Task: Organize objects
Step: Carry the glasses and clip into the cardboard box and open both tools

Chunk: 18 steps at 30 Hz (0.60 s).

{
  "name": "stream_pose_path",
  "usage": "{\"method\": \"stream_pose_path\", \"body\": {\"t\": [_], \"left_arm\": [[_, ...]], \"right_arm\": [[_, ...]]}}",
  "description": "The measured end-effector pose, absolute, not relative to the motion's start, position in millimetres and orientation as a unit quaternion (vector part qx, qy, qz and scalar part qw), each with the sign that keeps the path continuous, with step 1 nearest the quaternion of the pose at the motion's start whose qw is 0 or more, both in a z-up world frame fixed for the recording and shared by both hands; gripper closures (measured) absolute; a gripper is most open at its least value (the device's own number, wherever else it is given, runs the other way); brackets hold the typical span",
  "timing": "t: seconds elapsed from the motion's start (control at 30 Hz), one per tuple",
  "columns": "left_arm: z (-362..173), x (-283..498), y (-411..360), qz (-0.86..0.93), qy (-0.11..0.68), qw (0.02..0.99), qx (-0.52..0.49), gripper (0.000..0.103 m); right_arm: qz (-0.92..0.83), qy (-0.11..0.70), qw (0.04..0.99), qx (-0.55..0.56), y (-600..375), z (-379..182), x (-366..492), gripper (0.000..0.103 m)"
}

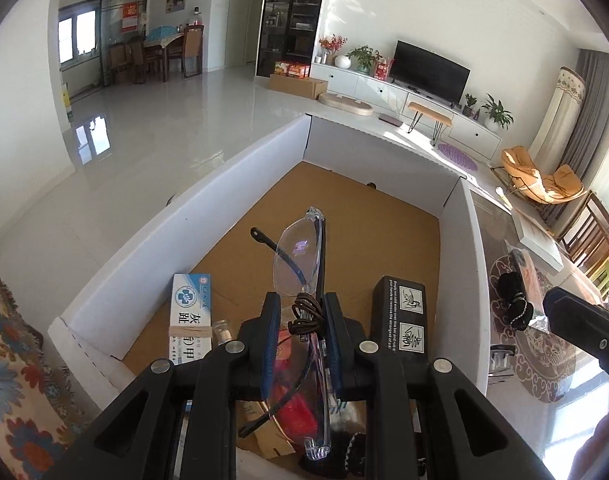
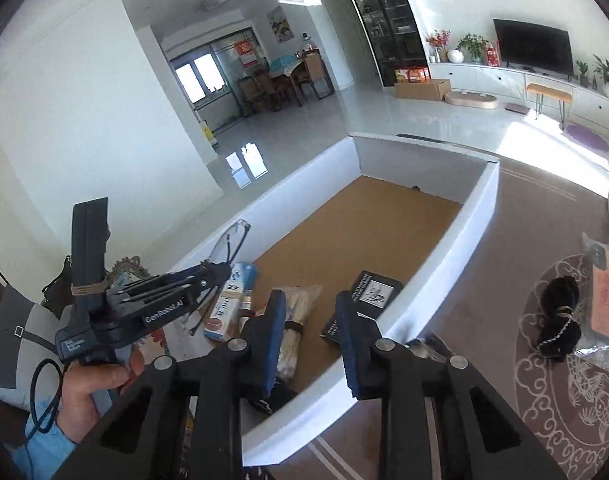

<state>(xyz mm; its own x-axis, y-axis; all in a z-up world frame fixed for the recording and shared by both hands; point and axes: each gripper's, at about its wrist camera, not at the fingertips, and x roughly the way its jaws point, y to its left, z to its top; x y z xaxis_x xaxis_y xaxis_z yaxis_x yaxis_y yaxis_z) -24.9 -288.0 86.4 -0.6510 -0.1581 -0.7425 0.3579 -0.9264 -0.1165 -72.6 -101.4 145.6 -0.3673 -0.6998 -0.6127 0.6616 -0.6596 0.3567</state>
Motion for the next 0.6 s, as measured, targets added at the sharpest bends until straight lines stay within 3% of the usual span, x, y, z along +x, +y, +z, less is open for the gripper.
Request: {"method": "stream_pose_path", "body": {"t": [0.1,0.13,0.17,0.23,0.37,0.6], "left_arm": [[73.0,-28.5,-301.3,-0.891,0.131,0.151,0.407,0.082],[73.5,-24.0,-302.7,-0.893,0.132,0.15,0.403,0.082],[76.3,-17.6,-301.1,-0.898,0.126,0.151,0.394,0.082],[82.1,-6.2,-296.9,-0.905,0.116,0.152,0.38,0.082],[86.8,9.9,-288.3,-0.911,0.138,0.129,0.366,0.082],[82.2,14.9,-261.8,-0.91,0.15,0.105,0.372,0.082]], "right_arm": [[-0.813,-0.018,0.437,0.384,-134.4,149.5,-74.9,0.077],[-0.813,-0.013,0.435,0.386,-134.9,151.1,-77.6,0.065],[-0.817,-0.009,0.427,0.388,-129.2,151.5,-80.5,0.037],[-0.842,0.022,0.391,0.37,-106.8,149.5,-82.3,0.012],[-0.877,0.126,0.279,0.37,-43.6,115.1,-86.8,0.011],[-0.838,0.095,0.259,0.472,29.1,24.5,-95.7,0.011]]}}
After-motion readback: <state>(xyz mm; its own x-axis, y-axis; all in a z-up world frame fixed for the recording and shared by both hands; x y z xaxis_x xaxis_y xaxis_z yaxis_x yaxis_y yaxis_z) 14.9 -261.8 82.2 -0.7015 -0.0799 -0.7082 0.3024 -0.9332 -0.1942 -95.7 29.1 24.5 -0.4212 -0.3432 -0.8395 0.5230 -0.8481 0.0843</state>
